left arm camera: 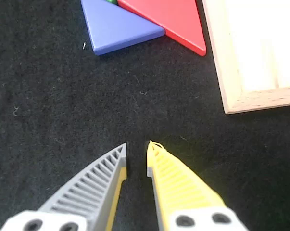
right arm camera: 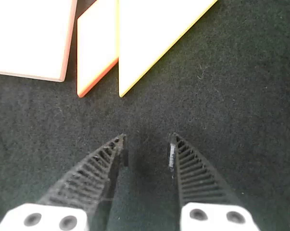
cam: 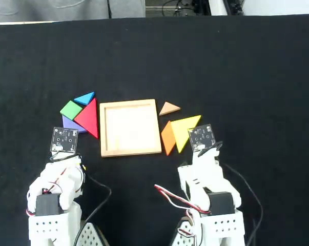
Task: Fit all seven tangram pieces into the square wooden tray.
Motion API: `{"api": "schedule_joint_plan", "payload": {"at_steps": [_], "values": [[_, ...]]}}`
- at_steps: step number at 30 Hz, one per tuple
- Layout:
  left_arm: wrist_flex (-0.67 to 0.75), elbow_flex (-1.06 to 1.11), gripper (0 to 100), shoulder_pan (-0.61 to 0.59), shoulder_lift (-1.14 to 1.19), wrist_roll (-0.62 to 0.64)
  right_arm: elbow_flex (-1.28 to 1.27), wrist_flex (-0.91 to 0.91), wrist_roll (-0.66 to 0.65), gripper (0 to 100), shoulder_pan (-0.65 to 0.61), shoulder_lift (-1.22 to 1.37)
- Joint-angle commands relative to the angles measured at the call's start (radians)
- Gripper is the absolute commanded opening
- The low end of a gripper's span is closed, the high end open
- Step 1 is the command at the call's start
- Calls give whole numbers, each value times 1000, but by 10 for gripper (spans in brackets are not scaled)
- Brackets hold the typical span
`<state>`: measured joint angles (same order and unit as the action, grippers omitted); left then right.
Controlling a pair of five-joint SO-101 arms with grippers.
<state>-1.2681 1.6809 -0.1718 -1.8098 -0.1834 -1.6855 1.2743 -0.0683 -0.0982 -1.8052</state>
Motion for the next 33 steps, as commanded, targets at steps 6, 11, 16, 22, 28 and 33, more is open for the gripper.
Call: {"api": "schedule_joint_plan", "payload": {"at_steps": [6,11,16,22,28,33], "values": [[-3,19,82,10,-9,-5,-2,5,9,145,-9,-30],[-3,19,82,12,-9,0,-2,5,11,145,-51,-30],[-3,19,82,13,-9,-3,-2,5,9,148,-63,-30],[-3,19,83,15,-9,0,-2,5,14,148,-141,-30],[112,19,84,5,-12,0,-2,5,8,146,-247,-30],[525,19,81,-39,-11,0,-2,5,14,145,-313,-30]]}}
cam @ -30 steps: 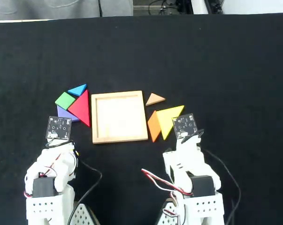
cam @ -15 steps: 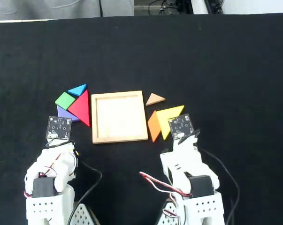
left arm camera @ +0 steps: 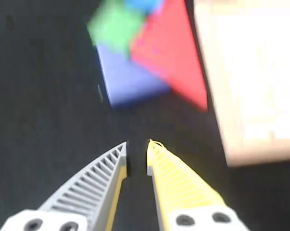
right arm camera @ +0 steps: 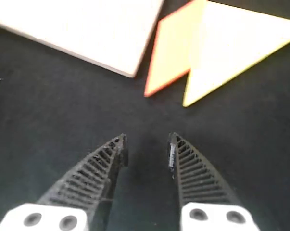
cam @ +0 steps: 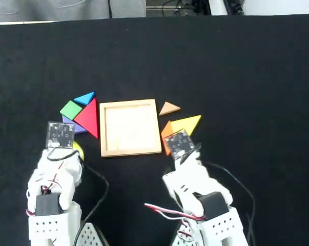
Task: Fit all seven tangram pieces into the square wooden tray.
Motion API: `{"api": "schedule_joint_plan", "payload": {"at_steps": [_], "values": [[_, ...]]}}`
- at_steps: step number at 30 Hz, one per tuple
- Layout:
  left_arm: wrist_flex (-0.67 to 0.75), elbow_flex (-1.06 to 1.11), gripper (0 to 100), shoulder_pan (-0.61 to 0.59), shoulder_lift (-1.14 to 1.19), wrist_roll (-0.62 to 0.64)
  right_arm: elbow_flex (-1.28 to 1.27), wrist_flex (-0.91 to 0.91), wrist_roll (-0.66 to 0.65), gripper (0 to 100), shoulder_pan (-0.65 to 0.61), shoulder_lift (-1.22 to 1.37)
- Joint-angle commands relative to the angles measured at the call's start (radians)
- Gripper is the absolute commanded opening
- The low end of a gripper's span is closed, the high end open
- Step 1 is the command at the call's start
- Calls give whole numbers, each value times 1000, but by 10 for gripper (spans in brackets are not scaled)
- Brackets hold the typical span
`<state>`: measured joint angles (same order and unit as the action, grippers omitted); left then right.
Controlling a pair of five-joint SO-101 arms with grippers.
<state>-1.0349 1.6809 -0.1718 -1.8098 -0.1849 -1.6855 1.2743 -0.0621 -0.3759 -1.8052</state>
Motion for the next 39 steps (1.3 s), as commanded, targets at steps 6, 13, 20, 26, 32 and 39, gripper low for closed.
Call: {"api": "schedule_joint_plan", "payload": {"at_steps": [6,13,20,26,32,39], "values": [[242,19,84,38,-9,-6,-2,5,3,146,-87,-30],[206,19,84,4,-9,-143,4,-107,-98,149,-68,-31],[222,19,80,-85,-9,-166,-2,-724,-506,145,269,-30],[241,19,80,-119,-9,-146,105,-781,-517,144,368,12],[236,19,80,-113,-9,-146,317,-707,-525,140,382,381],[222,19,80,-116,-8,-146,855,-565,-379,88,433,1098]]}}
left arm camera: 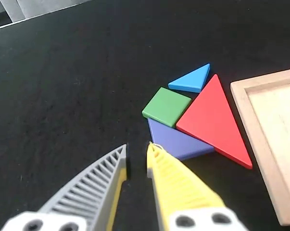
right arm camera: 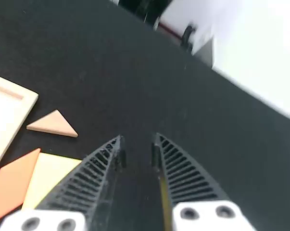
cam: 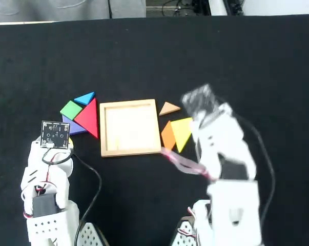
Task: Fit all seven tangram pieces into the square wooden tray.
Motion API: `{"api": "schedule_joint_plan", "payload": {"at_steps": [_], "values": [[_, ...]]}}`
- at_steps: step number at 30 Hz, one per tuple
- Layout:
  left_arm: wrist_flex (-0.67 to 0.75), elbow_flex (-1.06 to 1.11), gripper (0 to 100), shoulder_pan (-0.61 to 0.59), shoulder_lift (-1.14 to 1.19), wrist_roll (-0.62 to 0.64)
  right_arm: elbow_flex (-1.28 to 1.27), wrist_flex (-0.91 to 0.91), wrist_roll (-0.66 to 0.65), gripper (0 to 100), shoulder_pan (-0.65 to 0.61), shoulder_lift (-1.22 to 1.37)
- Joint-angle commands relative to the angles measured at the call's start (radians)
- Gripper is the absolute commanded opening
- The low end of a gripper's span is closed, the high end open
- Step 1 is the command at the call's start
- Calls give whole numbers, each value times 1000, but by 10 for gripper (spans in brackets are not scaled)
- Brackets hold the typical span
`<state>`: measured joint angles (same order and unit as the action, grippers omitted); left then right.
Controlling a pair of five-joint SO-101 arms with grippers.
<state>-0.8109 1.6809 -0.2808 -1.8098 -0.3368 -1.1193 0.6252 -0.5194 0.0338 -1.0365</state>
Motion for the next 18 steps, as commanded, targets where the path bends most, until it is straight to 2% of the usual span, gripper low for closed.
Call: {"api": "schedule_joint_plan", "payload": {"at_steps": [1,4,9,15,18], "values": [[-2,19,80,-5,-8,6,369,130,100,88,21,440],[-3,19,80,-7,-8,2,568,226,95,88,21,754],[-8,19,80,-4,-8,0,803,238,44,86,31,1133],[-9,19,80,-4,-8,0,940,247,38,85,35,1345],[-9,19,80,-4,-8,0,920,247,-58,85,66,1371]]}}
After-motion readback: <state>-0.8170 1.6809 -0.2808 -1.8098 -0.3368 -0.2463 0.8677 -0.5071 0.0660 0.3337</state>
